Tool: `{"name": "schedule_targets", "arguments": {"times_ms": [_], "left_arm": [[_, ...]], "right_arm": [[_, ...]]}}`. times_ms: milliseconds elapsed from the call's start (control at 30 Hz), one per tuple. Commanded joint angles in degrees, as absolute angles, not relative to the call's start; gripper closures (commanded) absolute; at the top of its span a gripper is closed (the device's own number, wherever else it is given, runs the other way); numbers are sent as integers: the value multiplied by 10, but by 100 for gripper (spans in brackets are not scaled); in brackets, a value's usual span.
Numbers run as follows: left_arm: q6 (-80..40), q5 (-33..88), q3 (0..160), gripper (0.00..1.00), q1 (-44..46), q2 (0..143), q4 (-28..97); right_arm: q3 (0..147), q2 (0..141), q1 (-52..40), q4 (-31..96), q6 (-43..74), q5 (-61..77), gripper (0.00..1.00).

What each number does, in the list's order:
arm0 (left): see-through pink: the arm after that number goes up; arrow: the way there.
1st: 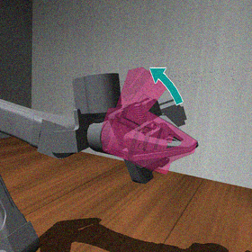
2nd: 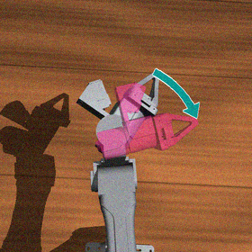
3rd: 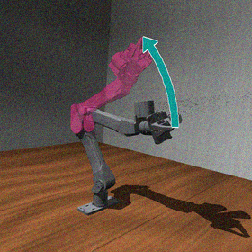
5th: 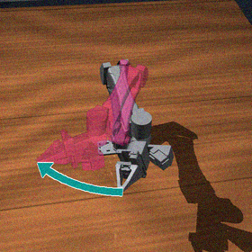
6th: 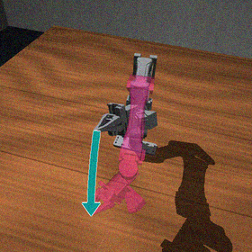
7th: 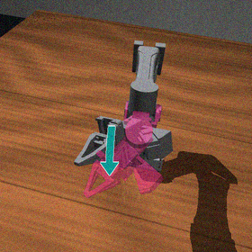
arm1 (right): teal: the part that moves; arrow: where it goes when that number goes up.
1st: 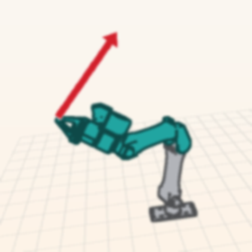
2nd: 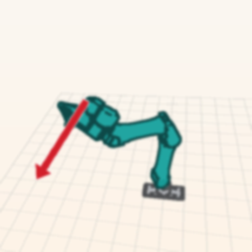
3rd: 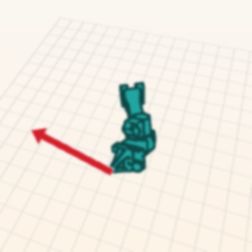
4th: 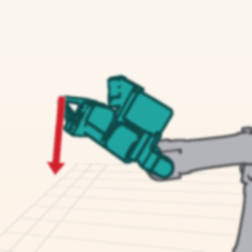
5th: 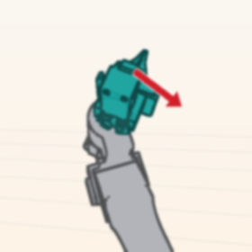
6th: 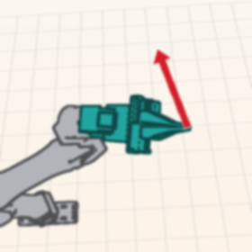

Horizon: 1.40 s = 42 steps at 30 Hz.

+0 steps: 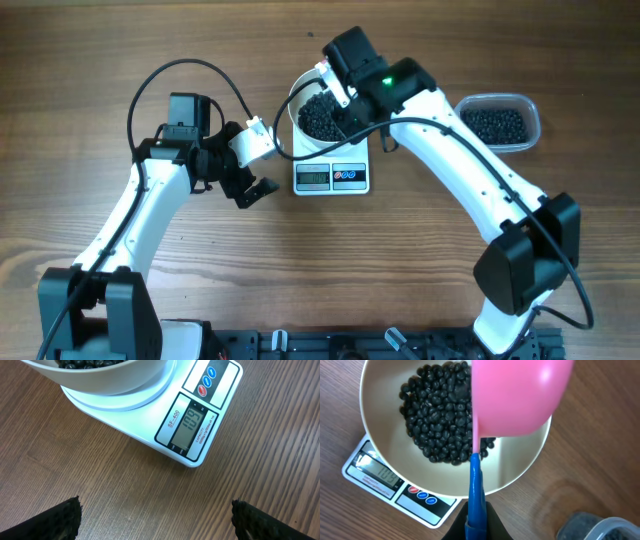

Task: Scoop item into bowl and weigh 150g on scale
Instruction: 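Tip the scoop over the white bowl to pour the beans, then return the scoop to the tub and scoop up black beans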

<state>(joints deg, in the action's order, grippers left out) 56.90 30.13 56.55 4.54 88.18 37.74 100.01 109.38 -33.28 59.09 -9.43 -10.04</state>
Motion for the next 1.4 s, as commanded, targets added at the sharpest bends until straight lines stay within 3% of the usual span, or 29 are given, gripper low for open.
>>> {"name": "schedule_targets", "arguments": {"times_ms": [0,300,533,900,1367], "left_arm": [[575,315,561,0,43,887,378],[575,315,561,0,43,887,378],[575,315,561,0,43,887,378],[575,315,561,0,43,887,378],[575,315,561,0,43,887,378]], "right_arm": [[1014,1077,-335,590,-103,-137,96],[1054,1076,-294,600,-99,-79,96],[1150,1068,-153,712,-76,5,96],[1132,1039,69,812,-93,1,96],[980,1110,85,768,-116,-46,96]]}}
